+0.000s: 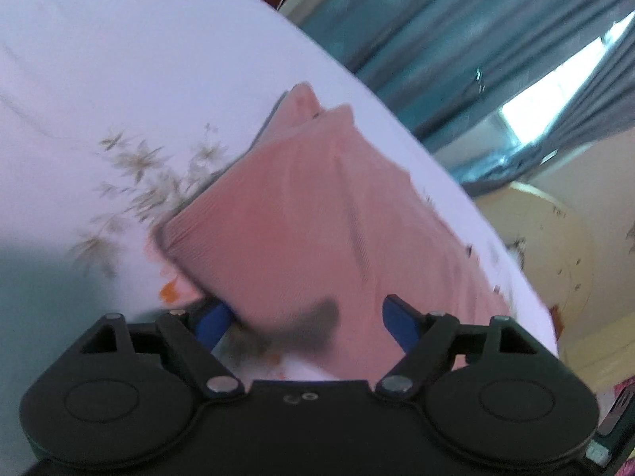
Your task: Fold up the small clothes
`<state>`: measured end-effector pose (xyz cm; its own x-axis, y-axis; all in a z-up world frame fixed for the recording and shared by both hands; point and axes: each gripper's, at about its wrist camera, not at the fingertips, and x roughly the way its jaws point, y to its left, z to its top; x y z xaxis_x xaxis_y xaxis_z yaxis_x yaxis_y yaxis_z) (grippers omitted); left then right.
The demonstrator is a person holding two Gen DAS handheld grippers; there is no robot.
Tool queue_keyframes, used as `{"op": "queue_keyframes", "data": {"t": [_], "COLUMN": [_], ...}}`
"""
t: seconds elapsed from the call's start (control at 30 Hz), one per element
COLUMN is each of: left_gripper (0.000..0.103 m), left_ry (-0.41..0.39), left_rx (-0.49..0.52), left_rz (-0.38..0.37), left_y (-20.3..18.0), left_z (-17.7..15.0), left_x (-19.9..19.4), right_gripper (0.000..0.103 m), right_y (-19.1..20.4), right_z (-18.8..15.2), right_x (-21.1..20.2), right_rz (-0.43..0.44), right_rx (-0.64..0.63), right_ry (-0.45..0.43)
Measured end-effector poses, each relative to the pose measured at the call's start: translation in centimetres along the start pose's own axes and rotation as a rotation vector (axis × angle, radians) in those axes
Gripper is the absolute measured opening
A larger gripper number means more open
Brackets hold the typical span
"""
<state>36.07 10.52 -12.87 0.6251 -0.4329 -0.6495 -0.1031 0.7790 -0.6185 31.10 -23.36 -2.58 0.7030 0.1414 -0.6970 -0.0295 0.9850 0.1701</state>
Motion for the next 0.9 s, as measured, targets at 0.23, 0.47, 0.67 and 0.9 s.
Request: {"op": "queue_keyframes", "data": {"t": [0.23,0.47,0.67,0.9], "left_gripper": [0.029,0.014,0.012,0.011], "left_ry": [-0.056,-0.109,-0.131,-0.213], "left_rx": [-0.099,-0.090,-0.095,-0.071], "left_rz": [-0.073,-0.059,-0.045,-0.015], "left_y": [1.3,0.8,0.6,-1.2], "left_z": [1.5,1.8,1.5,1.3], "left_x": [3.2,4.4,3.7,2.6], "right_gripper": [0.062,0.062,0.063,0.065], "right_y": [0.6,1.5,1.3,0.9], "right_z": [2.8,1.1,0.7,1.4], "right_x": [2.7,6.4,6.4,6.1], "right_rz": [-0.054,-0.129,-0.136,-0.086], "right_rx": [-0.019,-0.105,-0.101,-0.090], "right_ry": [-0.042,-0.008,-0.018,-0.004]}}
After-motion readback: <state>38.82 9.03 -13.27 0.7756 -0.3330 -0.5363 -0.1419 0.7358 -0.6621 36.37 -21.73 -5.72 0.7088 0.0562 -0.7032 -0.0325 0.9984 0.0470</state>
